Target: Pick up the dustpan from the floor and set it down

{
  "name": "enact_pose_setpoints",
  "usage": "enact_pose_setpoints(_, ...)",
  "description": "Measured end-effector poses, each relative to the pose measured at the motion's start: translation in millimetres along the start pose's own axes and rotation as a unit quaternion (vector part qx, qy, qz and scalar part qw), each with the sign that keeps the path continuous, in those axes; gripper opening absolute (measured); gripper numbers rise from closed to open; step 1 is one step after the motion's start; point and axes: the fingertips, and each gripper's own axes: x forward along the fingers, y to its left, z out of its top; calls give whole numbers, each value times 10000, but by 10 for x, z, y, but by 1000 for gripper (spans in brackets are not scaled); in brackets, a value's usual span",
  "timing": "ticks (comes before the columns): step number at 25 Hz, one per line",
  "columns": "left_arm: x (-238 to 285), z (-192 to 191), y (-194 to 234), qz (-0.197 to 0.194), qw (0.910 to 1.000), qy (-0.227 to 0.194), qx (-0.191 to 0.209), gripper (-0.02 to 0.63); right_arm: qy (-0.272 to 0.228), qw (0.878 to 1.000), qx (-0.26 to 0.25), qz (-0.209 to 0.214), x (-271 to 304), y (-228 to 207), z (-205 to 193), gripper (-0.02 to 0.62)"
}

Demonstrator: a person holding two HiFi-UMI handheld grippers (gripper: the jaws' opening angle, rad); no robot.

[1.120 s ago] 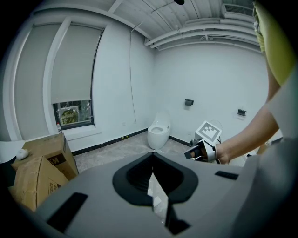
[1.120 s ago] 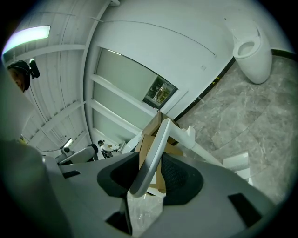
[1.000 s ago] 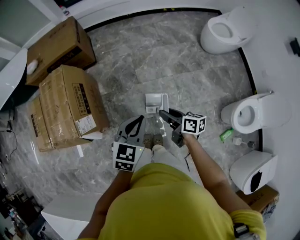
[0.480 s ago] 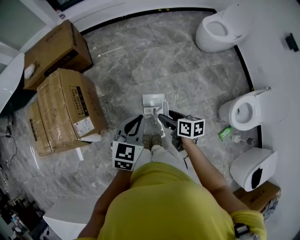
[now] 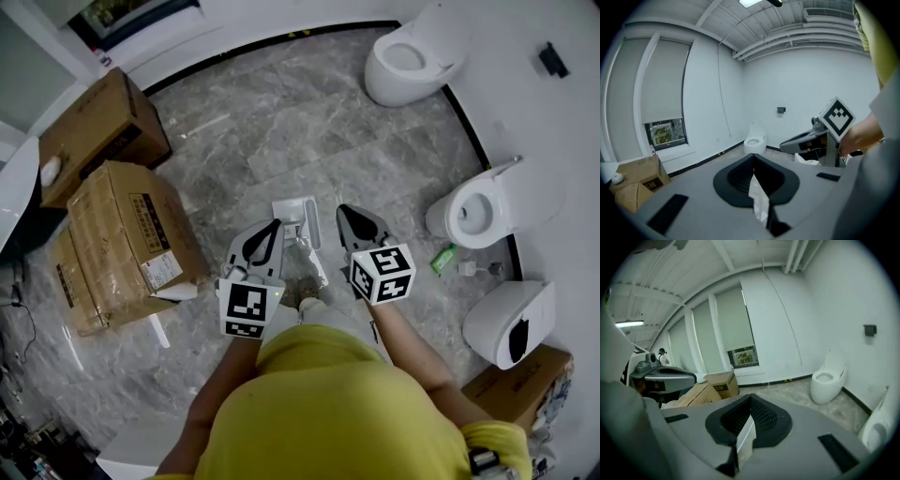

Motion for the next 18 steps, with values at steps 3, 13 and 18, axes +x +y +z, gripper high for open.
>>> enact_pose_setpoints(3, -51, 233, -31, 72, 9997, -231, 90, 2, -601, 9967, -486, -230, -239, 67, 390, 11)
enact_pose_setpoints(13, -514, 992, -24, 666, 9921, -1041, 225, 2, -2096, 9654, -1337, -790, -1057, 328, 1266, 11)
enact_pose_setpoints(18, -719, 1218, -87, 833, 9866, -1379, 243, 2, -2436, 9576, -1309, -807, -1316, 409, 1432, 11)
